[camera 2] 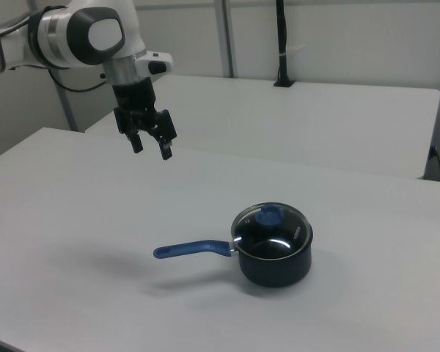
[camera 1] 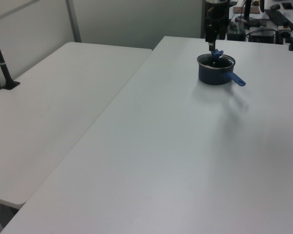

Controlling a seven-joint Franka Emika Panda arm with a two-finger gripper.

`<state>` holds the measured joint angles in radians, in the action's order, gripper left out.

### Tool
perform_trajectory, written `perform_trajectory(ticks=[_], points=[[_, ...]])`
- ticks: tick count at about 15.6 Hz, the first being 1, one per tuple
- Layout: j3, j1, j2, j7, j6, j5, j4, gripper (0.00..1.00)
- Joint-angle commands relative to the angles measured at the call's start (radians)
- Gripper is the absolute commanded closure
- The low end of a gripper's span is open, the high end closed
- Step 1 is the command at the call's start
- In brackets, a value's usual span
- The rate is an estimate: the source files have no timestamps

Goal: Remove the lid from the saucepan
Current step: 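Move the open gripper toward the saucepan's glass lid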

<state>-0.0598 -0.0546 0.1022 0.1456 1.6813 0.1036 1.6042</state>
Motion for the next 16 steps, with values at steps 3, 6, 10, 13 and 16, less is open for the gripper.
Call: perform_trajectory(ticks=[3,6,10,13,16], points=[[-0.011,-0.005,-0.021,0.002,-0.005,0.007,0.019,0.00],[-0.011,0.044,-0.015,-0.043,-0.003,0.008,0.008,0.00],[-0.011,0.177,-0.006,-0.176,0.009,-0.002,-0.010,0.00],[-0.011,0.275,-0.003,-0.280,0.032,-0.002,-0.010,0.00],[-0.011,0.325,0.039,-0.377,0.072,-0.001,-0.012,0.00]])
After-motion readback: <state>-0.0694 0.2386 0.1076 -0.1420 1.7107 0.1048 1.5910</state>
